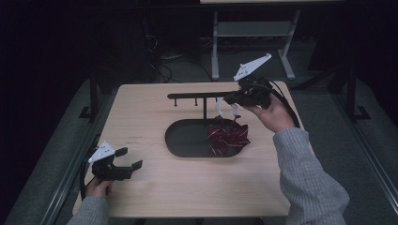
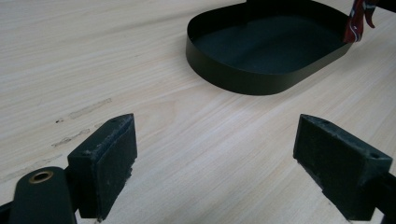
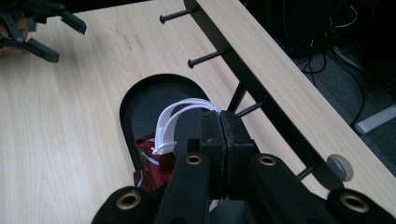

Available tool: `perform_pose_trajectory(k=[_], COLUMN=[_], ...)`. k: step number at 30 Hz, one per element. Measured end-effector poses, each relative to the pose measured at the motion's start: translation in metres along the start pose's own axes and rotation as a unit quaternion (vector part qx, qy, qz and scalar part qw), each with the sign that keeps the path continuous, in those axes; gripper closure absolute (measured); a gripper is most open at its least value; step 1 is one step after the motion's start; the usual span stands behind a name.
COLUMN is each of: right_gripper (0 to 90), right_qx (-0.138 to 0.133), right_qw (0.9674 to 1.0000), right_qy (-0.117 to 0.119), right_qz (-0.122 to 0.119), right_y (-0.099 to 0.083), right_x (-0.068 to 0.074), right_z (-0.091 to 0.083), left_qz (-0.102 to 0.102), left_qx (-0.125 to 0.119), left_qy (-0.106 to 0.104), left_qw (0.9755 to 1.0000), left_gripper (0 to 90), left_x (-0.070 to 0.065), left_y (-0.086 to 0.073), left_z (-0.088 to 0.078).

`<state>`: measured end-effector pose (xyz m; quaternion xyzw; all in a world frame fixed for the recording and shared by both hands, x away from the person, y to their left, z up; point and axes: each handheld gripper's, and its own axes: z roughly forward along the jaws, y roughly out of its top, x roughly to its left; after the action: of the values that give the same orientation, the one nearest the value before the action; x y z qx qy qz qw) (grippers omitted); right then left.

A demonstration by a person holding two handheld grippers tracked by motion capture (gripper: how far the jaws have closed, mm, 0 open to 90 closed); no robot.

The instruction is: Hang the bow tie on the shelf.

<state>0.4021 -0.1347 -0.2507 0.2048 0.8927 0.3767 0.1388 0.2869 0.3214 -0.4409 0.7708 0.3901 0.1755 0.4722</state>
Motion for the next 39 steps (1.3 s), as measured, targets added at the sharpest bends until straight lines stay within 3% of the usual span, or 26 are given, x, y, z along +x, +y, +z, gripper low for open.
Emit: perform_pose_trajectory(k=[14, 24, 39], right_gripper=[88.5, 88.4, 88.2], right_qx=[0.006, 0.025, 0.035], right_qw=[1.0, 0.9996, 0.9988], right_qy=[0.0, 0.001, 0.001], right_qz=[0.006, 0.015, 0.035], right_y=[0.014, 0.012, 0.007], right_x=[-0.012, -0.023, -0.037], right_z=[0.013, 0.034, 0.048], left_qz=[0.001, -0.003, -0.002], left_qx=[-0.001, -0.001, -0.002], left_qy=[-0.001, -0.003, -0.005], left_qw=[1.0, 1.0, 1.0], left_gripper=[13.0, 13.0, 13.0], left_x=[0.0, -0.001, -0.001], left_y=[0.0, 0.0, 0.001], left_z=[0.0, -0.001, -0.001])
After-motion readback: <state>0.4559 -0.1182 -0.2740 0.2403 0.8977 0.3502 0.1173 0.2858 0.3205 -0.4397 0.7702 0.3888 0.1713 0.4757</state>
